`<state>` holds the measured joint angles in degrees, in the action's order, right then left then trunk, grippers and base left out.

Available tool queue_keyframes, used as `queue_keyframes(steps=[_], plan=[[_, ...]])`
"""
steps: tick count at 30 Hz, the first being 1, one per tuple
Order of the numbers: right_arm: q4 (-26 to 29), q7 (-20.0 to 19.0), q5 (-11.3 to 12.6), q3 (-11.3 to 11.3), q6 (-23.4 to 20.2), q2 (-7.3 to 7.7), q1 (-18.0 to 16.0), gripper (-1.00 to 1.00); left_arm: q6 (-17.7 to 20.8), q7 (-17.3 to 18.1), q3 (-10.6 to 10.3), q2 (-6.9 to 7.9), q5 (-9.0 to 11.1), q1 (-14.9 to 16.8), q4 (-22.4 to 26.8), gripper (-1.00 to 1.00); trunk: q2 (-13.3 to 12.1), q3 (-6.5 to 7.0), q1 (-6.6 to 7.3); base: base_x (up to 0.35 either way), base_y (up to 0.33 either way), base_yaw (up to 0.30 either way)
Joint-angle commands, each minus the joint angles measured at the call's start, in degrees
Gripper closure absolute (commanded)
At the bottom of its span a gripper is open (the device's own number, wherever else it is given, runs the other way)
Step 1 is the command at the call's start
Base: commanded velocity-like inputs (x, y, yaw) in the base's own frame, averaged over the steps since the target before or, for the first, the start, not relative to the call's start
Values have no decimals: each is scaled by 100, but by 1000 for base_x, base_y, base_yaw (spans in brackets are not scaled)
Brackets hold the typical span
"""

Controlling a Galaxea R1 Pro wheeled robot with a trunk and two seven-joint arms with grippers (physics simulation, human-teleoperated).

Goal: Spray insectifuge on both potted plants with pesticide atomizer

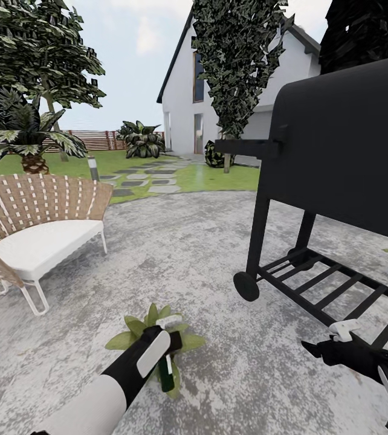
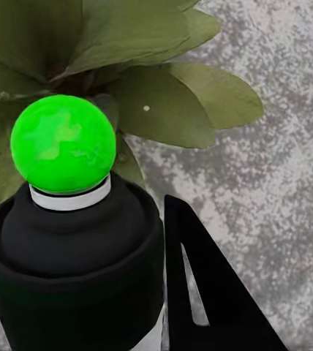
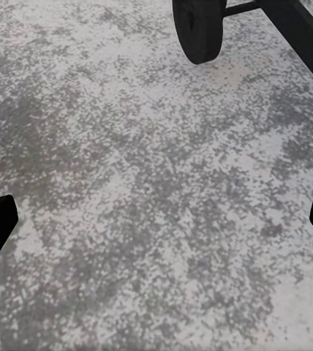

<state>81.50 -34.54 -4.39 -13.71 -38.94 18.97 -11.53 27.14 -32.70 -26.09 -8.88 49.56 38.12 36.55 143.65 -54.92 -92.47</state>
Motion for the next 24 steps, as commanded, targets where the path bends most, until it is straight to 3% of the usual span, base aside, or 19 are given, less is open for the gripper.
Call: queue_keyframes(steps=[1,2,7,10,13,16,20,24], plan=[[1,0,0,0,0,1,0,-100,-4,-34,3,0,167,2,-5,100,0,0,0,0,0,0],[2,0,0,0,0,-2,0,-100,-29,-131,11,3,297,-1,-7,100,0,0,0,0,0,0],[-5,7,0,4,0,-14,1,-100,-718,-956,32,88,308,-45,44,100,0,0,0,0,0,0],[-11,9,0,37,7,-22,1,-100,-766,-869,35,249,294,-65,75,100,0,0,0,0,0,0],[-11,9,0,43,9,-24,2,-100,-766,-430,39,468,301,-74,72,100,0,0,0,0,0,0],[-11,9,0,44,14,-25,1,-100,-750,-233,48,581,316,-76,25,100,0,0,0,0,0,0],[-11,12,0,44,16,-25,2,-100,-511,-91,55,784,834,-77,-3,100,0,0,0,0,0,0],[-15,36,0,41,5,-25,2,-100,-345,-95,52,877,919,-77,5,100,0,0,0,0,0,0]])
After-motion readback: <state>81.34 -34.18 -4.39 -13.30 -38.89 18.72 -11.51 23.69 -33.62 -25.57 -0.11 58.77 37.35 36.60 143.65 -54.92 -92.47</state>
